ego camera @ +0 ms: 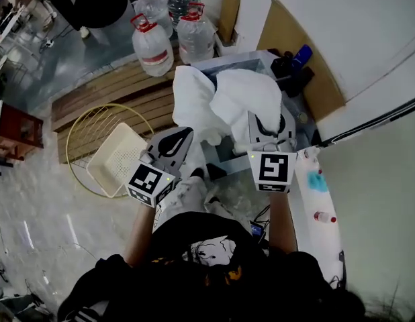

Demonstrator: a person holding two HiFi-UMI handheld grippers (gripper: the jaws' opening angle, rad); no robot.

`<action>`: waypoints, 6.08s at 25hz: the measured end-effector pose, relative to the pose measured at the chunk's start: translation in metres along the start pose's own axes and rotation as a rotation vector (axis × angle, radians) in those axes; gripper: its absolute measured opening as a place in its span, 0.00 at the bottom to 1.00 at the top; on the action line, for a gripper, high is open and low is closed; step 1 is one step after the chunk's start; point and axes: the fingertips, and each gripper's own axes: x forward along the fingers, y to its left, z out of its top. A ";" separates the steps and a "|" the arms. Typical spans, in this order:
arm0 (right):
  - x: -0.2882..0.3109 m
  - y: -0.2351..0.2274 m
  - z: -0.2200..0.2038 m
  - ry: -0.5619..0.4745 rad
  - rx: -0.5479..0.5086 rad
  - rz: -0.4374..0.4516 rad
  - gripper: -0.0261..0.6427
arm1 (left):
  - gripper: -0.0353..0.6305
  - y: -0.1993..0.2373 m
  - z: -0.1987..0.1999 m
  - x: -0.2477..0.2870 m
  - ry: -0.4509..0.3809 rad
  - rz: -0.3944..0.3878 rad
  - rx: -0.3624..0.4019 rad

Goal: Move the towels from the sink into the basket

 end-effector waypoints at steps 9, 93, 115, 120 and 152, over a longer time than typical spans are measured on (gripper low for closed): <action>-0.017 0.068 0.042 -0.104 0.028 0.178 0.22 | 0.06 0.001 -0.014 -0.086 0.034 0.195 -0.043; 0.026 0.304 -0.056 0.293 0.067 0.356 0.42 | 0.06 0.107 -0.088 -0.192 0.022 -0.014 -0.110; 0.105 0.228 -0.223 0.555 0.381 0.793 0.69 | 0.06 0.048 -0.073 -0.065 0.132 0.205 -0.111; 0.105 0.223 -0.218 0.571 0.412 0.760 0.52 | 0.06 0.053 -0.080 -0.077 0.147 0.254 -0.124; 0.108 0.441 0.117 0.030 0.501 0.921 0.33 | 0.06 0.194 -0.116 -0.321 0.057 0.490 -0.204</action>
